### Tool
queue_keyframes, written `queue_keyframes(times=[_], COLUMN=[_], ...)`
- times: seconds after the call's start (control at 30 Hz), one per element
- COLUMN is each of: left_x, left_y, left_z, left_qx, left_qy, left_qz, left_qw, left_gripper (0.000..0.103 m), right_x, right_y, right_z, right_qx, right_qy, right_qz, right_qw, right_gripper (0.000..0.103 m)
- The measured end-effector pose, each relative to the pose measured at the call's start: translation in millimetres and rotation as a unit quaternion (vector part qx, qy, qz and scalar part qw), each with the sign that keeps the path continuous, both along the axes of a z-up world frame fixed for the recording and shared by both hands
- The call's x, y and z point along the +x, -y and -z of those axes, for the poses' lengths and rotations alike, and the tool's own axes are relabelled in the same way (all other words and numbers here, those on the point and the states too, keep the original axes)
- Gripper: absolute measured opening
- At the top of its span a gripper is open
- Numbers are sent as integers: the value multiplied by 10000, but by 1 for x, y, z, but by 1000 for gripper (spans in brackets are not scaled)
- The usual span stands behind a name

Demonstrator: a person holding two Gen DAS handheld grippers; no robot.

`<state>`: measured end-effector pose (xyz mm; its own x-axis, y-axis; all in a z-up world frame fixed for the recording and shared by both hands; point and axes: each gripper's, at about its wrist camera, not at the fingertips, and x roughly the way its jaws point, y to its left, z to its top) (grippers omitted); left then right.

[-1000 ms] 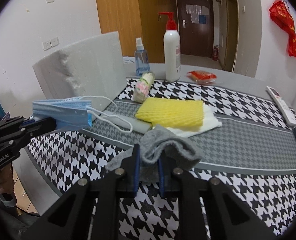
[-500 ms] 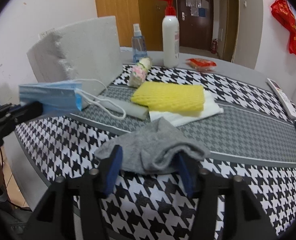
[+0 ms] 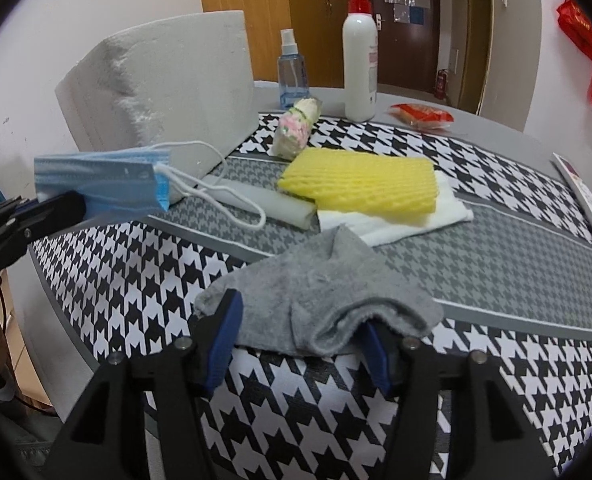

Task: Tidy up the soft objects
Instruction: 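Close the right tool on the grey sock, then lift the grey sock with the right tool while the left tool holds the mask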

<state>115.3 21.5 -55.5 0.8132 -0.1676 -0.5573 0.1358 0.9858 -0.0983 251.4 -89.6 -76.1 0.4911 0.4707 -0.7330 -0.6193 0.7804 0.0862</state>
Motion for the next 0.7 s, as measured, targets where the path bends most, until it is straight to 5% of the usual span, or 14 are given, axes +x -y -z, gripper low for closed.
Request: queue_keyframes(times=[0.23, 0.7], left_x=[1, -2], left_y=[2, 9], left_z=[-1, -20], left_qx=[11, 79], left_qy=[-8, 286], left_qz=[22, 154], left_qw=[10000, 9994], left_gripper=[8, 8], right_x=[-3, -19], right_y=[-4, 18], right_z=[0, -32], right_qx=[99, 492], right_qy=[-74, 426], right_qz=[-257, -67], right_qw=[9996, 9979], right_gripper=[17, 16])
